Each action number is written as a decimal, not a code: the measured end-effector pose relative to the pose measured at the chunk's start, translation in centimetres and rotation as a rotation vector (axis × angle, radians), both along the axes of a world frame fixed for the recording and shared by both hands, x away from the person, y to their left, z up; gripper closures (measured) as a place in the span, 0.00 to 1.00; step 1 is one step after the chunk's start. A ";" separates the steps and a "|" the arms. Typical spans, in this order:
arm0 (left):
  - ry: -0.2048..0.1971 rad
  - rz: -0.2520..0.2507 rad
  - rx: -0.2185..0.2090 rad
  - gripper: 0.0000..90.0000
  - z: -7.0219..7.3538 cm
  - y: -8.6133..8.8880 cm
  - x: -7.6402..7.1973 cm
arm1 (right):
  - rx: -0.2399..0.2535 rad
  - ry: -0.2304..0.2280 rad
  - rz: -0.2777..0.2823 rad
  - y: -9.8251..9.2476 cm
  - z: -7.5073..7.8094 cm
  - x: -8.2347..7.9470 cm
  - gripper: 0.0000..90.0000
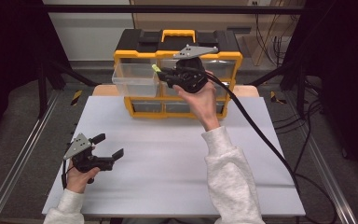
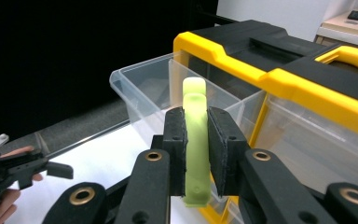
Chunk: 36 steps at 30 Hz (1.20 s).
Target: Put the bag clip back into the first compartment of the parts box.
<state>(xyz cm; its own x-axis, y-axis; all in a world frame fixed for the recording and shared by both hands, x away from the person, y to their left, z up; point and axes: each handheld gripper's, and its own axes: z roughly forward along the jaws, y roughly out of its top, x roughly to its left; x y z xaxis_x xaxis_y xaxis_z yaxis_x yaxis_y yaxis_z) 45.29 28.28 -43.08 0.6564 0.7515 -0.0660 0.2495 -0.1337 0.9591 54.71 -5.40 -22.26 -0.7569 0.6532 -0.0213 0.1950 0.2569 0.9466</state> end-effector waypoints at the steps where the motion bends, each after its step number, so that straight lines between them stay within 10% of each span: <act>1: 0.000 0.000 -0.001 0.01 0.0 0.0 0.0 | 0.000 0.000 0.000 0.0 0.0 0.0 0.87; 36: 0.006 -0.004 0.000 0.01 0.0 -0.1 0.0 | 0.005 0.019 -0.010 3.6 0.8 3.8 0.87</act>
<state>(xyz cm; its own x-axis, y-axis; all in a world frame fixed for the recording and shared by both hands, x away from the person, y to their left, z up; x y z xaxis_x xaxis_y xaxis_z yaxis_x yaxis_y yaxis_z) 45.32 28.17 -43.13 0.6593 0.7486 -0.0702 0.2549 -0.1347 0.9575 58.53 -1.84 -21.47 -0.7504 0.6609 -0.0042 0.2153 0.2504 0.9439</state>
